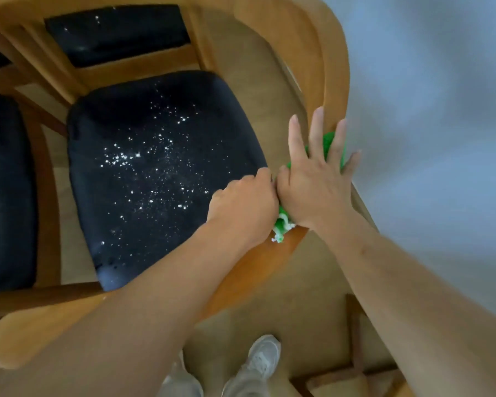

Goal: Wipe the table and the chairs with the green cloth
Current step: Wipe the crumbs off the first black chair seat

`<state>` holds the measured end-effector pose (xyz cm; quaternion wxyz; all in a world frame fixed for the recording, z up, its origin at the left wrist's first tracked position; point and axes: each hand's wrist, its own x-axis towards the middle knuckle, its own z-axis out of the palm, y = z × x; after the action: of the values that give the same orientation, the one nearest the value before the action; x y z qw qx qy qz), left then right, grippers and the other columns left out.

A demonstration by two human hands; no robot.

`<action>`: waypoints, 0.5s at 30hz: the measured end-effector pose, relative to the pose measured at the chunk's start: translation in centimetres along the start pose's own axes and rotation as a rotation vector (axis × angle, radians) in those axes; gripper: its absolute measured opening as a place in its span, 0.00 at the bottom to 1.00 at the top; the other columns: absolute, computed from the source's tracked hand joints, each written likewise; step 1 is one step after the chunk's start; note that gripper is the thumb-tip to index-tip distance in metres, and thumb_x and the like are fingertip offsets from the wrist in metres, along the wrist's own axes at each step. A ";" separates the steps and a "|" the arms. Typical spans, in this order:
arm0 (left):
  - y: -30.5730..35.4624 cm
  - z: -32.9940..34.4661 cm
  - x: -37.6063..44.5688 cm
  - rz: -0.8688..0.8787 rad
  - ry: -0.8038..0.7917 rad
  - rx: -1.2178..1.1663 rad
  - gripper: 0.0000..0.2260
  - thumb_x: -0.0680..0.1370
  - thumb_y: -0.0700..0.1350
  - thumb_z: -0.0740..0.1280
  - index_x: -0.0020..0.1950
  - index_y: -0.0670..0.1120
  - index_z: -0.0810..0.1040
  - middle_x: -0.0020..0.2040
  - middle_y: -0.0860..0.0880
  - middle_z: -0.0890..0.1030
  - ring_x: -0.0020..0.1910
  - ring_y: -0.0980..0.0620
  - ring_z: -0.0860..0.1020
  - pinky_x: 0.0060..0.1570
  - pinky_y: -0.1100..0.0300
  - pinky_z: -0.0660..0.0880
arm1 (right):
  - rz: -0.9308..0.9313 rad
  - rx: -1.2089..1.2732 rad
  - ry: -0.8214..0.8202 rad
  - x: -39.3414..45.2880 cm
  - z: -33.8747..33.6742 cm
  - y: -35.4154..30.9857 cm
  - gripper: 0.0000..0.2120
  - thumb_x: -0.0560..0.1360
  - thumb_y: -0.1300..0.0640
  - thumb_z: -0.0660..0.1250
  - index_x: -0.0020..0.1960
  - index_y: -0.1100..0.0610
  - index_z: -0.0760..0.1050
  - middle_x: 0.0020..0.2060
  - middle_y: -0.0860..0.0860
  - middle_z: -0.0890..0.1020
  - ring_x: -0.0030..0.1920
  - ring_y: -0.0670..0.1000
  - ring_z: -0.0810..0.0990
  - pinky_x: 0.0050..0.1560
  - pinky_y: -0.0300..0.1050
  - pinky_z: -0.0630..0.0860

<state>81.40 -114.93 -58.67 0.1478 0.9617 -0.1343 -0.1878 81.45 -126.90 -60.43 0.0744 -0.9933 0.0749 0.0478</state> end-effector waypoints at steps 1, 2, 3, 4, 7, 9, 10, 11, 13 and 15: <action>-0.2 -0.1 -0.1 -0.003 -0.015 -0.045 0.13 0.84 0.50 0.49 0.62 0.46 0.69 0.55 0.45 0.77 0.53 0.42 0.76 0.53 0.44 0.73 | 0.004 -0.013 -0.003 -0.1 -0.1 -0.1 0.34 0.77 0.47 0.48 0.77 0.47 0.35 0.77 0.54 0.36 0.75 0.64 0.33 0.69 0.71 0.40; -0.4 -0.2 -0.2 0.003 -0.032 -0.090 0.13 0.84 0.49 0.50 0.62 0.46 0.69 0.55 0.45 0.76 0.54 0.42 0.76 0.54 0.44 0.73 | 0.012 -0.021 -0.011 -0.3 -0.2 -0.3 0.34 0.76 0.47 0.48 0.77 0.48 0.35 0.77 0.55 0.36 0.75 0.65 0.34 0.70 0.70 0.40; -0.7 -0.4 -0.3 0.021 -0.047 -0.133 0.13 0.84 0.49 0.52 0.63 0.46 0.69 0.56 0.45 0.76 0.55 0.42 0.76 0.55 0.43 0.73 | 0.026 -0.026 -0.024 -0.5 -0.3 -0.5 0.34 0.77 0.46 0.48 0.78 0.49 0.35 0.77 0.56 0.36 0.75 0.65 0.34 0.70 0.69 0.40; -1.2 -0.8 -0.4 0.053 -0.062 -0.168 0.12 0.83 0.48 0.53 0.63 0.47 0.70 0.57 0.46 0.75 0.55 0.43 0.75 0.56 0.43 0.72 | 0.048 -0.029 -0.041 -0.8 -0.4 -0.8 0.35 0.78 0.45 0.49 0.78 0.49 0.35 0.77 0.56 0.36 0.75 0.64 0.34 0.71 0.68 0.40; -4.1 -2.2 -2.1 0.128 -0.126 -0.175 0.13 0.81 0.49 0.58 0.66 0.51 0.71 0.60 0.48 0.74 0.59 0.46 0.73 0.59 0.45 0.71 | 0.063 -0.072 -0.099 -2.8 -0.3 -2.9 0.33 0.80 0.41 0.48 0.78 0.52 0.38 0.78 0.56 0.41 0.76 0.62 0.35 0.73 0.65 0.40; -7.5 -3.2 -3.8 0.102 -0.156 -0.132 0.14 0.81 0.53 0.60 0.66 0.52 0.73 0.62 0.50 0.75 0.61 0.48 0.73 0.61 0.48 0.70 | 0.017 -0.074 -0.127 -4.9 -0.4 -5.3 0.33 0.79 0.41 0.46 0.79 0.53 0.43 0.79 0.56 0.47 0.77 0.61 0.40 0.73 0.63 0.40; -9.7 -3.6 -4.8 0.070 -0.156 -0.124 0.14 0.81 0.53 0.60 0.64 0.52 0.74 0.61 0.51 0.76 0.60 0.50 0.73 0.60 0.51 0.71 | -0.010 -0.069 -0.143 -6.2 -0.4 -6.7 0.32 0.79 0.41 0.44 0.79 0.54 0.47 0.78 0.56 0.50 0.78 0.60 0.44 0.73 0.63 0.41; -11.8 -4.0 -5.9 0.027 -0.144 -0.139 0.13 0.81 0.53 0.60 0.62 0.52 0.76 0.59 0.53 0.78 0.59 0.52 0.74 0.57 0.56 0.71 | -0.034 -0.058 -0.155 -7.5 -0.3 -8.4 0.32 0.78 0.41 0.43 0.78 0.54 0.52 0.78 0.56 0.55 0.77 0.59 0.49 0.73 0.62 0.41; -15.7 -5.1 -8.1 -0.082 -0.096 -0.205 0.10 0.81 0.52 0.60 0.58 0.54 0.78 0.53 0.56 0.80 0.53 0.56 0.77 0.48 0.62 0.70 | -0.075 -0.006 -0.170 -10.2 -0.1 -11.8 0.31 0.78 0.42 0.44 0.72 0.55 0.68 0.72 0.57 0.68 0.74 0.59 0.60 0.73 0.61 0.44; -18.8 -6.2 -10.0 -0.181 -0.040 -0.244 0.10 0.81 0.53 0.58 0.55 0.56 0.78 0.48 0.57 0.81 0.46 0.60 0.77 0.41 0.67 0.70 | -0.126 0.069 -0.171 -12.4 0.5 -15.6 0.26 0.78 0.43 0.48 0.57 0.56 0.79 0.56 0.57 0.81 0.62 0.60 0.74 0.73 0.60 0.52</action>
<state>78.74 -93.04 -56.30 0.2435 0.9408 -0.0261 -0.2342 71.66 -109.77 -57.38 0.1178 -0.9851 0.0074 0.1252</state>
